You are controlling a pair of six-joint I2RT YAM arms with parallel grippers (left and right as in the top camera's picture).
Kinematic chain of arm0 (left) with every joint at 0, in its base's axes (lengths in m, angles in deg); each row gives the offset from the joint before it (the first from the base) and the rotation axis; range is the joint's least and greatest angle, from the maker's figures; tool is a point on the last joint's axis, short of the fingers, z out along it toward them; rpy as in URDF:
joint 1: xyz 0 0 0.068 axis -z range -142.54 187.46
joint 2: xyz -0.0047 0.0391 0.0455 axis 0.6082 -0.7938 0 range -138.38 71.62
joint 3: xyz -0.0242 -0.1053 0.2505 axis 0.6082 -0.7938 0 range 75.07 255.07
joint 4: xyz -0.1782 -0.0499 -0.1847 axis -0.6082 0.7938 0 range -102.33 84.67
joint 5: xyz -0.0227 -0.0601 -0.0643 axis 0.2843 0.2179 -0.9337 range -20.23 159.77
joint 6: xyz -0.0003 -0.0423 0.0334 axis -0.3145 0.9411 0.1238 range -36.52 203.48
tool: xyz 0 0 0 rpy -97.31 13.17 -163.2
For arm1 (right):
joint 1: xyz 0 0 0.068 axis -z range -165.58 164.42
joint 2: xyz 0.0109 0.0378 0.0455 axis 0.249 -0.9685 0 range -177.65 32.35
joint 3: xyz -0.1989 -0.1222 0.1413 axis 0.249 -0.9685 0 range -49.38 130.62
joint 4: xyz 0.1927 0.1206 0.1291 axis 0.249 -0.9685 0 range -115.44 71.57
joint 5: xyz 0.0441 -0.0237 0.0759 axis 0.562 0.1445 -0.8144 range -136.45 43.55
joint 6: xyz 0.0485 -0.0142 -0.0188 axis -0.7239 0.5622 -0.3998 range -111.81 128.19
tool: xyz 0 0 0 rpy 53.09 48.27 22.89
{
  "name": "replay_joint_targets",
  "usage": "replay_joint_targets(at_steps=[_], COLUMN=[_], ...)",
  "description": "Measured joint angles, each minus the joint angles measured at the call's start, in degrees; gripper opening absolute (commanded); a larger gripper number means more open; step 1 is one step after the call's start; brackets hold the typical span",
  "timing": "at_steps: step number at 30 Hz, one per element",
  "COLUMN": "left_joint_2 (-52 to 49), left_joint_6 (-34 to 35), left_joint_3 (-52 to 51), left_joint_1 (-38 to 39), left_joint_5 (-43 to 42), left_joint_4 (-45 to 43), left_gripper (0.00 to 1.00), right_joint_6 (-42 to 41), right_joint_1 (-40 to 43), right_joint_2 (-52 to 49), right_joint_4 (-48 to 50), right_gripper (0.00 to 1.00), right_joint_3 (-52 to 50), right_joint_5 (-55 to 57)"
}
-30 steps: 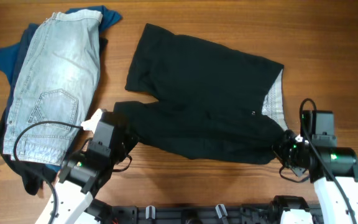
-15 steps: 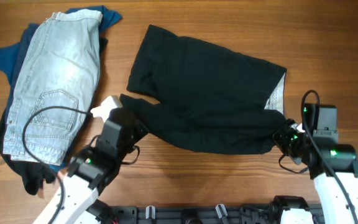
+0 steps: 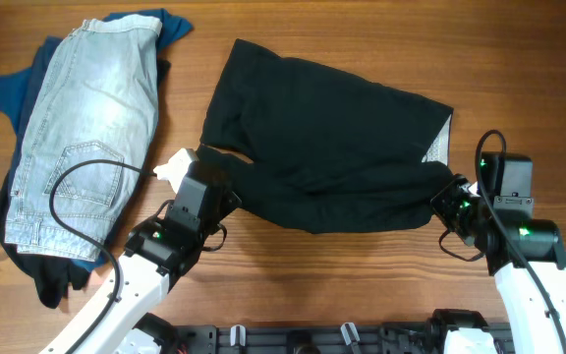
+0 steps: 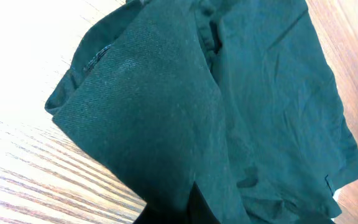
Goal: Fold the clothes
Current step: 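Fold the held bottom edge upward over the shorts with both grippers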
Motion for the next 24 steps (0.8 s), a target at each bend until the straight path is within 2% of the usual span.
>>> replay_joint_targets(at_steps=[24], left_joint_2=[0.0], left_joint_6=[0.0], left_joint_3=[0.0], left_joint_1=[0.0], left_joint_5=[0.04], left_joint_4=[2.16], left_gripper=[0.04], right_joint_6=[0.0], right_joint_1=[0.0], right_joint_2=[0.0], right_joint_4=[0.76], right_gripper=[0.04], right_joint_3=[0.0], right_joint_5=[0.0])
